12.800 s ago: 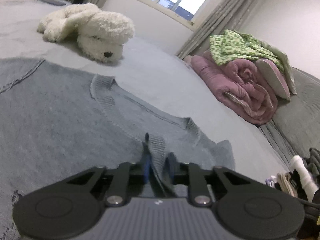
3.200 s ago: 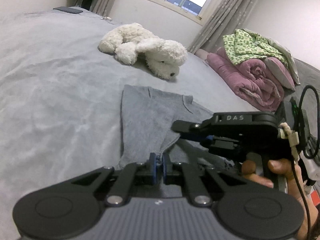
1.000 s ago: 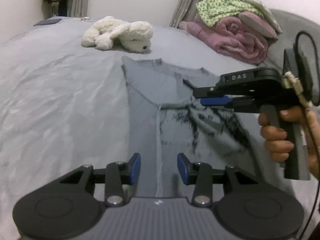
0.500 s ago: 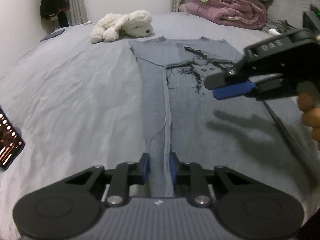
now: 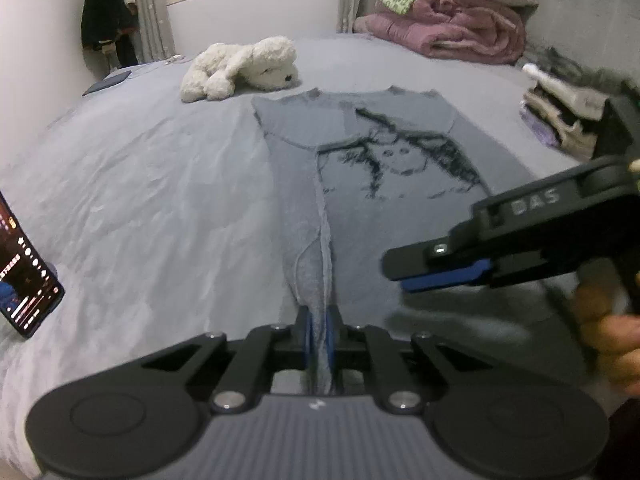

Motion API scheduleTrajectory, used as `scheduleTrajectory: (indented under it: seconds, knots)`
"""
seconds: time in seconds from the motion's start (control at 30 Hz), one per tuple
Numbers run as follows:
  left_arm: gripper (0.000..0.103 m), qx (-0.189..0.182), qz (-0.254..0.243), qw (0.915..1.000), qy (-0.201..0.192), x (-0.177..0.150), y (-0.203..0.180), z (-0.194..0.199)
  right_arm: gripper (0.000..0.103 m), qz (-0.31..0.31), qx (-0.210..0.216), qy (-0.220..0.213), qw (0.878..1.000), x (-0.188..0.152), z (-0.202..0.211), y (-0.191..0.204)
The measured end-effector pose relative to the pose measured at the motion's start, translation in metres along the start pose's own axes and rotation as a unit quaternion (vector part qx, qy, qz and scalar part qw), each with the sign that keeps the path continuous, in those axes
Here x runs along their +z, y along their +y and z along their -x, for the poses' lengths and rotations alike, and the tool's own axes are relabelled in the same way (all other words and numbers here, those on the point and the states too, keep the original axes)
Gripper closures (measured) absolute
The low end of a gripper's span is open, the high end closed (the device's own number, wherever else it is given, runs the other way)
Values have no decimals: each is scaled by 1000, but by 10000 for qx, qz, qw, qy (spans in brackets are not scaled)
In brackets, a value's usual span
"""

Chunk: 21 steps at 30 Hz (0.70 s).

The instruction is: Fold clothes

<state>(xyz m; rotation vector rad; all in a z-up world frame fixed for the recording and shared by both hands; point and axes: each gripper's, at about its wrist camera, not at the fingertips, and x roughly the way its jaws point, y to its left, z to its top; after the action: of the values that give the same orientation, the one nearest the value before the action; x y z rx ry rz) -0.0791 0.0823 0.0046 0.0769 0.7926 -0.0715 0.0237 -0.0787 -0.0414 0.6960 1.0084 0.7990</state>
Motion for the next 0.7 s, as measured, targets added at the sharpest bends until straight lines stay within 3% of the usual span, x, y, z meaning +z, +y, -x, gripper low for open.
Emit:
scheduleTrajectory:
  seconds: [0.3, 0.37, 0.4, 0.5, 0.6, 0.7]
  knots:
    - [96, -351, 10, 9993, 156, 3, -9, -8, 70, -629, 237, -146, 9976, 27, -34, -11]
    - [94, -403, -55, 9989, 223, 0, -10, -12, 95, -656, 105, -150, 9977, 30, -40, -12]
    - [92, -438, -92, 9987, 254, -2, -9, -14, 97, -568, -31, -139, 9983, 31, -40, -10]
    - [88, -773, 66, 9969, 133, -3, 6, -9, 97, -304, -439, -104, 9985, 33, -41, -4]
    - [88, -1152, 386, 9926, -66, -3, 27, -2, 96, -415, -451, -126, 9980, 38, -34, -10]
    - [88, -1289, 613, 9897, -141, -4, 46, -4, 89, -608, -450, -45, 9971, 40, -29, -21]
